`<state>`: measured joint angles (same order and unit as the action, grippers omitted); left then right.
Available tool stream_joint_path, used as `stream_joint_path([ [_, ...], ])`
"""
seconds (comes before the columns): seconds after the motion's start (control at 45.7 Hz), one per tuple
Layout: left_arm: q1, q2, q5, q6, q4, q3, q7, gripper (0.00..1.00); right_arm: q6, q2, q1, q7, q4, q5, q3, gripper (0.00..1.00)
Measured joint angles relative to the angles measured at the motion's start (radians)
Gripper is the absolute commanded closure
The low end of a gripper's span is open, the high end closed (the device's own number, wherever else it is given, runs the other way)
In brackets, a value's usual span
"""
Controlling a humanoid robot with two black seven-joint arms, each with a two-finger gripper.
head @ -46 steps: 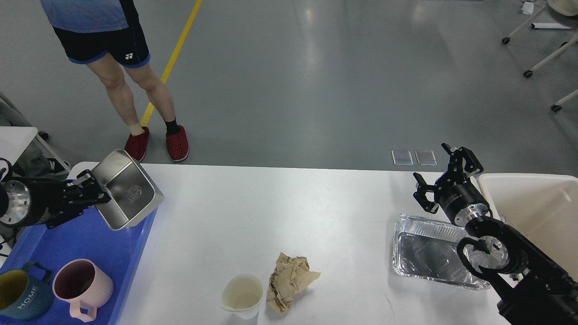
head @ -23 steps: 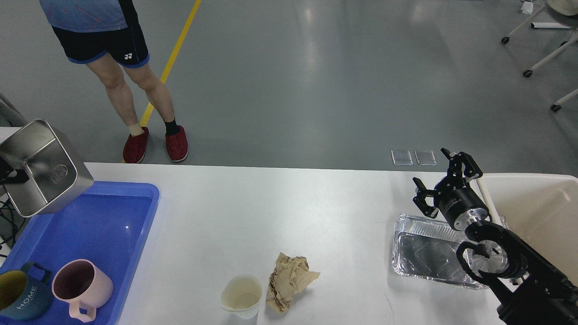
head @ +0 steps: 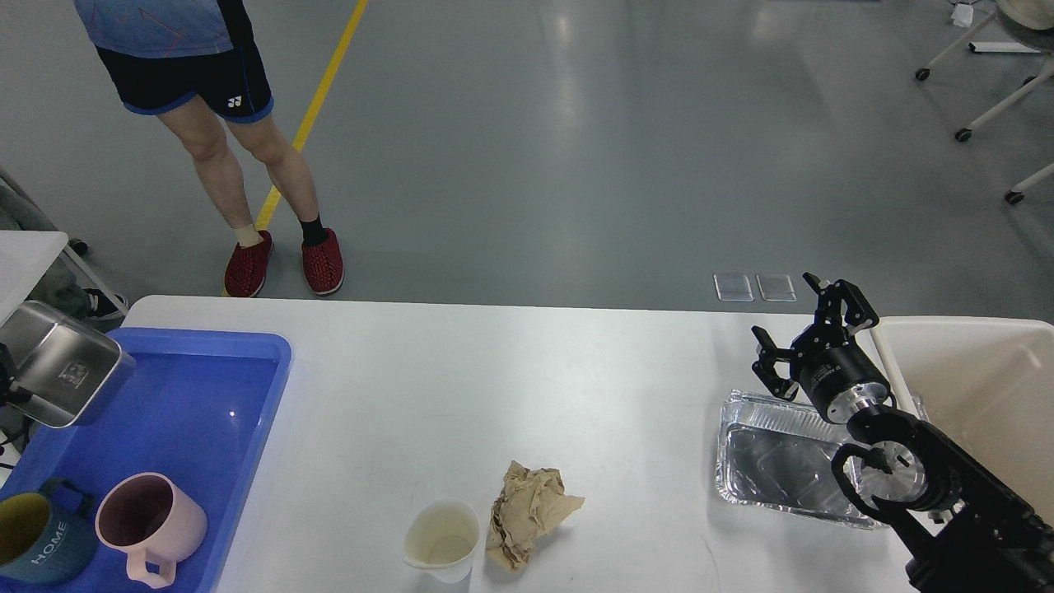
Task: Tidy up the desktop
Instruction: 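Carry the steel box into the blue tray and set it down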
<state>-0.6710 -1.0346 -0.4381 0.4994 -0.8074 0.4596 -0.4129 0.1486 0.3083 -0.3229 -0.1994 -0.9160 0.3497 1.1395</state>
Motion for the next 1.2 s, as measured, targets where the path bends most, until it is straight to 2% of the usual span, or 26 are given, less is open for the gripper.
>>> stream_joint_path([
  [0.131, 0.000, 0.094, -0.017, -0.009, 0.096, 0.000, 0.003, 0.99, 0.000, -0.001, 0.002, 0.000, 0.000, 0.001, -0.001, 0.00],
  [0.416, -0.001, 0.238, -0.041, -0.102, 0.176, -0.001, 0.003, 0.98, 0.000, -0.002, 0.016, 0.000, -0.003, 0.002, -0.001, 0.00],
  [0.657, -0.005, 0.356, -0.072, -0.124, 0.295, -0.001, 0.003, 0.94, 0.000, -0.002, 0.029, 0.000, -0.006, 0.002, 0.000, 0.00],
  [0.81, -0.008, 0.385, -0.072, -0.137, 0.326, -0.001, 0.003, 0.74, 0.006, -0.001, 0.029, 0.000, -0.006, 0.002, 0.000, 0.00],
  [1.051, -0.005, 0.387, -0.070, -0.168, 0.329, -0.001, 0.003, 0.55, 0.009, 0.004, 0.024, 0.000, 0.000, 0.002, 0.000, 0.00],
  [1.205, -0.010, 0.380, -0.070, -0.166, 0.329, -0.001, 0.003, 0.26, 0.009, 0.002, 0.020, 0.000, 0.001, 0.003, 0.000, 0.00],
])
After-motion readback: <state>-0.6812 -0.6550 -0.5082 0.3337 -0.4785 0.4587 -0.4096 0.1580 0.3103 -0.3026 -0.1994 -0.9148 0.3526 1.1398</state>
